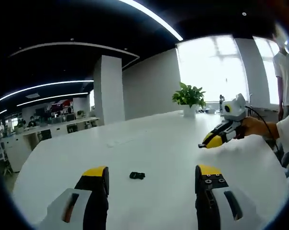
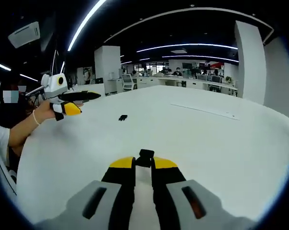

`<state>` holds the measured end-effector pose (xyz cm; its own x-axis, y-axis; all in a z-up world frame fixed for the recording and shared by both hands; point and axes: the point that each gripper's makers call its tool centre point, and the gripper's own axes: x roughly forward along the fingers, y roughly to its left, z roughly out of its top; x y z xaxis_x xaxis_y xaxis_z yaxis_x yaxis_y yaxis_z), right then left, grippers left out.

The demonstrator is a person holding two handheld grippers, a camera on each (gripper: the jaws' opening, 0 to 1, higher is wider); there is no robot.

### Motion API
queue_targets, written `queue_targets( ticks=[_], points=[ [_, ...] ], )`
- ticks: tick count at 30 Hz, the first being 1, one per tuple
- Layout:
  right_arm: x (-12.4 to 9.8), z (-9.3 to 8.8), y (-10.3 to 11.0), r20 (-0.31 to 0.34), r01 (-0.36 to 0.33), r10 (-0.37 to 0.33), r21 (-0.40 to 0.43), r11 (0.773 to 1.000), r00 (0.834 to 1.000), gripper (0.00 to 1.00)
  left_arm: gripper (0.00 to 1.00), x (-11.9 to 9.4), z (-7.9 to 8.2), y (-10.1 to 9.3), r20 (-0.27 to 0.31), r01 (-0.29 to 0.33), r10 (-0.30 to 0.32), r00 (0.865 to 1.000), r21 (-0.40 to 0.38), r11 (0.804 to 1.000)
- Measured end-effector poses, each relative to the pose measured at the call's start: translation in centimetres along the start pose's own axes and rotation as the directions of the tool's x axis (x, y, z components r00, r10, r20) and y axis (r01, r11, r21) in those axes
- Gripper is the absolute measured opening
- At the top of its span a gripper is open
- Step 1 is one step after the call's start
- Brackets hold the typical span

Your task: Snap the two parts of the plastic buckle together until the buckle closes and remains connected.

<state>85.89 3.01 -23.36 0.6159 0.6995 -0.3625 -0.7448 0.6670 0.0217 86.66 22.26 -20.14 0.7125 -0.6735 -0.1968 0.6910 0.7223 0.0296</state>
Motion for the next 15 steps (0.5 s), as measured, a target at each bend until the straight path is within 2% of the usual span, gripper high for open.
queue_targets(
  ticks=[3, 9, 15],
  points=[
    [0.4, 0.3, 0.5, 0.009, -0.022, 0.022, 0.008, 1.000, 1.000, 0.12, 0.74, 0.5, -0.6, 0.2, -0.028, 0.033, -0.032, 0.999, 0.038, 0.999],
    [1.4, 0.6, 1.5, 0.003, -0.071, 0.071, 0.003, 0.997, 0.997, 0.12, 0.74, 0.9, -0.8, 1.6, -0.054, 0.033, -0.032, 0.998, 0.023, 0.999],
    [1.6, 0.9, 1.8, -0.003, -0.089, 0.089, -0.010, 0.996, 0.996, 0.12, 0.72, 1.3, -0.6, 2.5, -0.063, 0.049, -0.045, 0.997, 0.055, 0.997]
  ],
)
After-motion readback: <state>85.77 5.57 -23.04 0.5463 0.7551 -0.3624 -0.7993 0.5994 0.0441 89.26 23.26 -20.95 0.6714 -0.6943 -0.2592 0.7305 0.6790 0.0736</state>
